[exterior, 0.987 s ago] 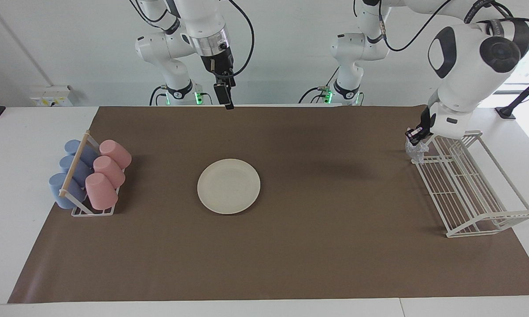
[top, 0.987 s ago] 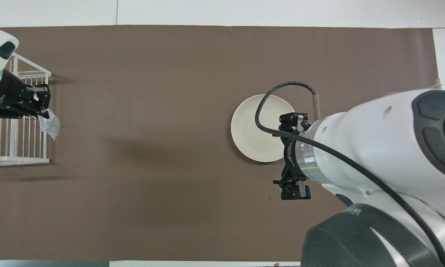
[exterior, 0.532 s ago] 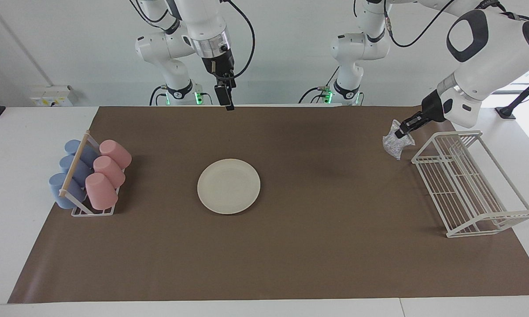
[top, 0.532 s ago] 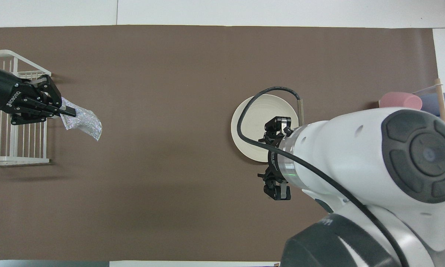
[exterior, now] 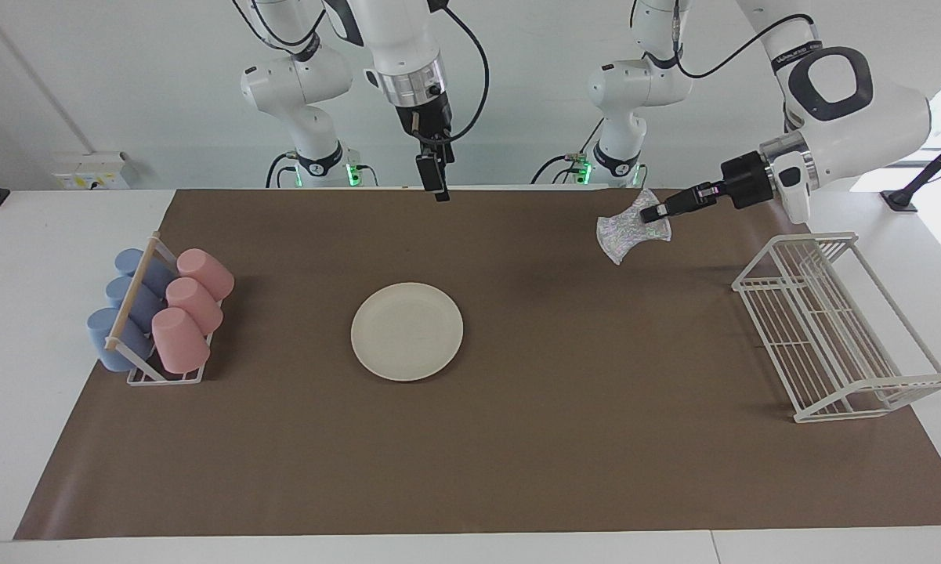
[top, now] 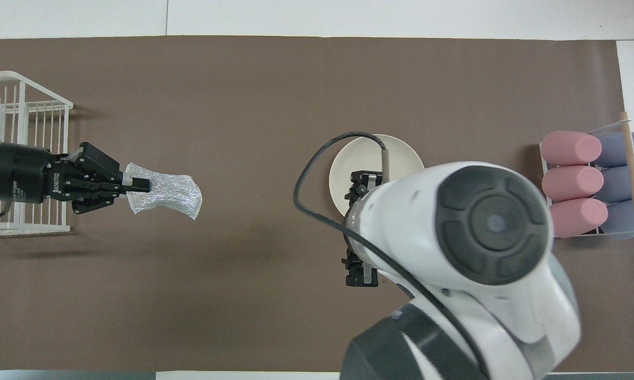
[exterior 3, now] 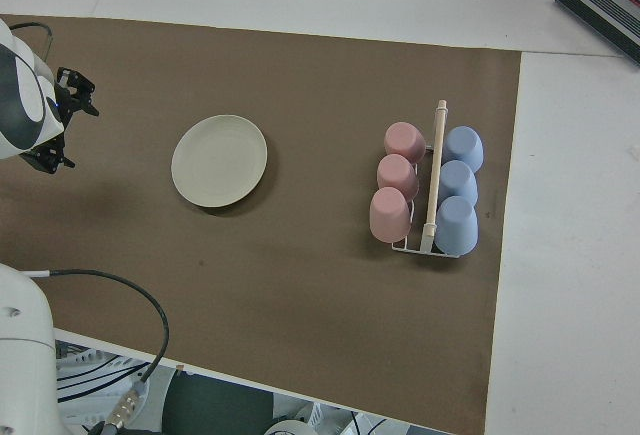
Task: Wipe plate with sponge
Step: 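Pass the clear sponge from the left gripper to the right gripper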
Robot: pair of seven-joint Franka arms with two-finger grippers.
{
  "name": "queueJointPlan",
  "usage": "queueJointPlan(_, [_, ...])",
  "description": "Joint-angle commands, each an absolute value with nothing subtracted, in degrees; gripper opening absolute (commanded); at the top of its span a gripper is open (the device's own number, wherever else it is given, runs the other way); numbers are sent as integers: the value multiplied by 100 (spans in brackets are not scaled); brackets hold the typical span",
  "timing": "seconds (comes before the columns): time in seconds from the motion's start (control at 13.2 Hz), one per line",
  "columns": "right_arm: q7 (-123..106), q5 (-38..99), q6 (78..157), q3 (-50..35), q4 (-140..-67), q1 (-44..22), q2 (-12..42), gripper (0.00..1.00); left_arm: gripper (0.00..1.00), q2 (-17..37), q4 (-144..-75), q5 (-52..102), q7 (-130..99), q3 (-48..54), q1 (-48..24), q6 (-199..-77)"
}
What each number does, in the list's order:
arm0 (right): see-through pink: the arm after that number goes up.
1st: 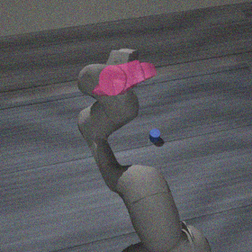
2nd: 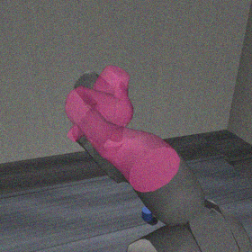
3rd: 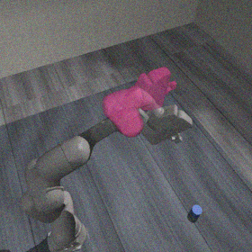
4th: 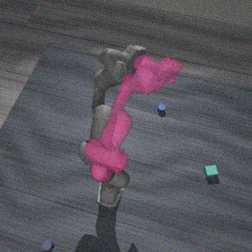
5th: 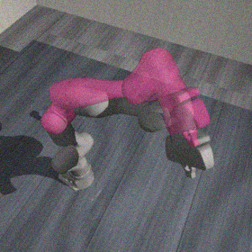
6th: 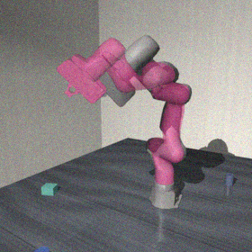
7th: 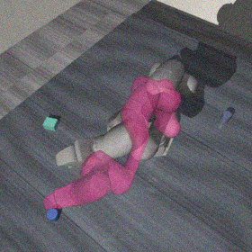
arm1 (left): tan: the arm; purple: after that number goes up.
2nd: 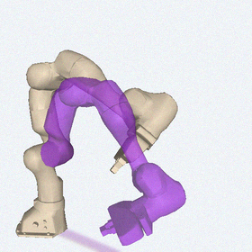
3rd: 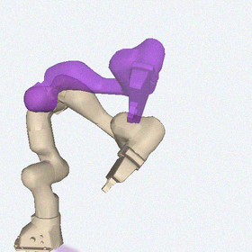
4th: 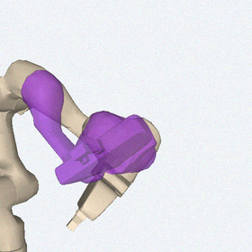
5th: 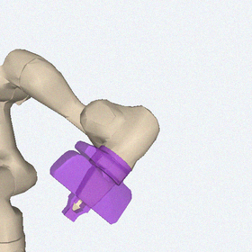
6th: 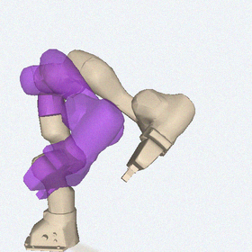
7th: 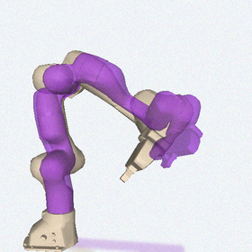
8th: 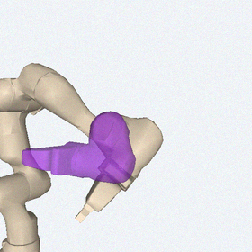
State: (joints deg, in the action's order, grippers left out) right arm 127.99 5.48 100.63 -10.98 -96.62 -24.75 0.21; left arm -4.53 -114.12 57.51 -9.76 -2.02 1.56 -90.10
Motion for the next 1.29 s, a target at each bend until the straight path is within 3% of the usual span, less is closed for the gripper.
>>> queueJointPlan(0.0, [13122, 114, 9501, -1142, -8518, -2865, 852, 100, 0, -703, -12180, 6336, 24, -141, 194, -9123])
queueJointPlan(0.38, [13447, -9, 9597, -1116, -7806, -3348, 1572, 100, 0, -721, -12638, 7056, 1116, -123, -228, -8789])
queueJointPlan(0.61, [13412, 9, 9984, -1160, -7996, -3419, 1556, 100, 0, -581, -12674, 7241, 1721, -141, -123, -8183])
queueJointPlan(1.22, [13535, 114, 10177, -1178, -8313, -3594, 1398, 100, 0, -527, -12893, 7620, 2101, -132, -316, -8270])
